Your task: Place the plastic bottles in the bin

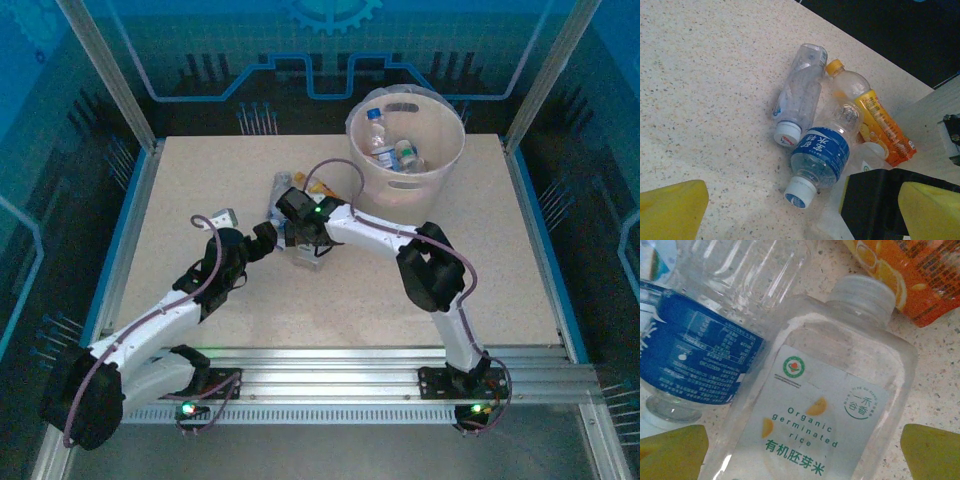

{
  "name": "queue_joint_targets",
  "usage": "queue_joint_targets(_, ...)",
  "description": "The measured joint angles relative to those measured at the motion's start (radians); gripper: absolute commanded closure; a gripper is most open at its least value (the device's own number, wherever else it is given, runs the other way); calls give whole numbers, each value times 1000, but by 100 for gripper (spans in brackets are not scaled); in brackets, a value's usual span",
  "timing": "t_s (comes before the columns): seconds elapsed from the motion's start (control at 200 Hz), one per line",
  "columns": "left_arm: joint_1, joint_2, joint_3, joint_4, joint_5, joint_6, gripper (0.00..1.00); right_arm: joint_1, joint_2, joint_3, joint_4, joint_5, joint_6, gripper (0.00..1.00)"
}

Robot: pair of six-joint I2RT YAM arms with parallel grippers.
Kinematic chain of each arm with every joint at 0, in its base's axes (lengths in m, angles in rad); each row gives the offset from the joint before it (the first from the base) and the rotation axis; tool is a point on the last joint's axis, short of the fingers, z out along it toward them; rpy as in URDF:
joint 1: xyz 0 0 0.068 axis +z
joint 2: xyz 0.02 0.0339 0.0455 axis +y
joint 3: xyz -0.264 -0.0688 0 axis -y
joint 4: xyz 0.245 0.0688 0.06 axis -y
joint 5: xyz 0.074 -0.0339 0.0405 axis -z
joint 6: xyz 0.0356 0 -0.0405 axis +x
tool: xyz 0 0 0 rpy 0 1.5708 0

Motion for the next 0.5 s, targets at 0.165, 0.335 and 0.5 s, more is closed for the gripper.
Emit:
queue_joint_targets(0.165,0,2,0,3,5,0,1,-9,11,3,-3,-4,0,0)
queue_joint_targets(0.335,0,2,0,4,8,0,1,-11,15,6,-2,-8,0,0)
queue_joint_targets(0.5,0,2,0,4,8,0,1,-11,15,6,-3,-13,-1,0)
